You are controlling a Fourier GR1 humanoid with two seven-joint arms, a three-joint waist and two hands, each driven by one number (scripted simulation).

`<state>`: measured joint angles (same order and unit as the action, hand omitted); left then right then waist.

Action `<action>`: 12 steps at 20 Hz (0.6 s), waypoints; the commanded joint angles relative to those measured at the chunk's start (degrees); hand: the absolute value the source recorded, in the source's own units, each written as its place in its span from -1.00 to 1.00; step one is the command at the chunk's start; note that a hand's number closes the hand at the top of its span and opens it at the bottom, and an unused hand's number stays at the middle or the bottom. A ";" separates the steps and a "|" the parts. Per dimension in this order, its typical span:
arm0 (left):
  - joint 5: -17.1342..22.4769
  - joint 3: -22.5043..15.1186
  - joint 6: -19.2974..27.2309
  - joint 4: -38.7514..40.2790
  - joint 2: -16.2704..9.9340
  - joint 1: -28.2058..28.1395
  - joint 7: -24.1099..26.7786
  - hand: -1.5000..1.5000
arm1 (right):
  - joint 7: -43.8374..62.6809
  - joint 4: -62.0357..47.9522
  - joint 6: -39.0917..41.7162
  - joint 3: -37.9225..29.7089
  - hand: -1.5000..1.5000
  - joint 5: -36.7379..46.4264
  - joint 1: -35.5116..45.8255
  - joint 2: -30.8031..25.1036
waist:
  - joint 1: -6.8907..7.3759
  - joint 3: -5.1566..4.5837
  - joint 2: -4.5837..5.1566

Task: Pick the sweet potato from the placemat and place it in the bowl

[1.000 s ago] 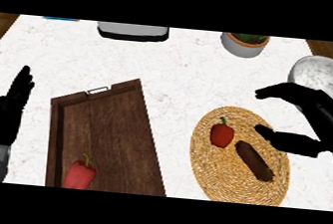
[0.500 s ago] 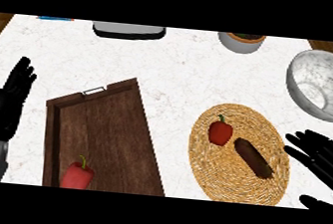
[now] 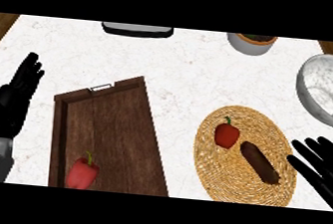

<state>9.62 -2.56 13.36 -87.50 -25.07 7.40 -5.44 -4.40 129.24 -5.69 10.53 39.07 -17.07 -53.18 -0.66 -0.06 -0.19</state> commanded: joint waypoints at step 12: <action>-1.23 -0.40 -1.57 0.65 1.03 5.81 -3.15 0.00 | 30.38 -2.27 37.38 19.78 -1.00 9.54 23.81 2.84 | 2.89 -0.11 0.62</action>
<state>8.87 -2.67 11.77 -86.67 -24.23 11.05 -6.89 20.11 129.68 22.85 24.49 46.95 0.33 -53.35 1.73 -0.19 0.31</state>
